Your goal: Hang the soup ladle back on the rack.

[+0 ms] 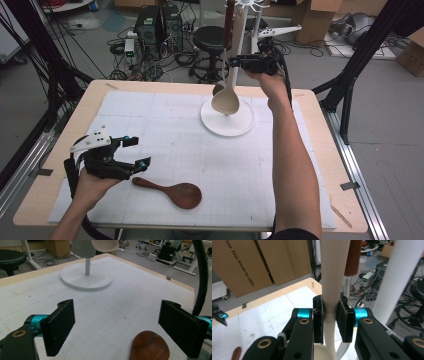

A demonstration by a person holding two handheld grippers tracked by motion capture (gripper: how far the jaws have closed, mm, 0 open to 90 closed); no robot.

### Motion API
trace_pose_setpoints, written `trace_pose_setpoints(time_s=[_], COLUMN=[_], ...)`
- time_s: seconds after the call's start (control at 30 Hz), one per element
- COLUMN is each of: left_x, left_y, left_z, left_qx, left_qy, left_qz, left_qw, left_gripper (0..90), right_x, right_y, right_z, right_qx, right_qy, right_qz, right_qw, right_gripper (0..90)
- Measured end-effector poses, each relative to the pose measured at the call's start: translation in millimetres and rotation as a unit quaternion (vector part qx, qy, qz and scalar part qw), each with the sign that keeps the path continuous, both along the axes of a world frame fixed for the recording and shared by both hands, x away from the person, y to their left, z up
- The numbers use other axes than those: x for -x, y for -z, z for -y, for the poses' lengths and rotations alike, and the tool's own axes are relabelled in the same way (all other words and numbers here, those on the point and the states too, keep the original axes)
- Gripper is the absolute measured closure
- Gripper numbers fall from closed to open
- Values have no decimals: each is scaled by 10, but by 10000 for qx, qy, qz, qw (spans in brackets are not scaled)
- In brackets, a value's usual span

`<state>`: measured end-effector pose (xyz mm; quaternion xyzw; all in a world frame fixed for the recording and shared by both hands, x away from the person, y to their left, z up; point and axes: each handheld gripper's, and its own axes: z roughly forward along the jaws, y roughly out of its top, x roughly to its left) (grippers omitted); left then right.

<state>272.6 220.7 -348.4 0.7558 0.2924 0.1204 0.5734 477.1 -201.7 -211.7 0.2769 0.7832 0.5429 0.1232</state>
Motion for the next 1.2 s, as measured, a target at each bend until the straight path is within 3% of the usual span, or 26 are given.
trace_pose_setpoints(time_s=[0.63,1.2], left_x=[1,-9], left_y=[-2,8], left_z=[-12,-37], left_qx=[1,47], left_qy=[0,-31], left_qz=[5,-17], left_qw=[10000,10000], left_gripper=[145,144], right_x=[45,120], right_y=[-9,-72], right_z=[35,178], right_qx=[-71,-196], right_qy=[145,231], right_qz=[95,233], right_qw=[9998,9993], right_gripper=[687,668])
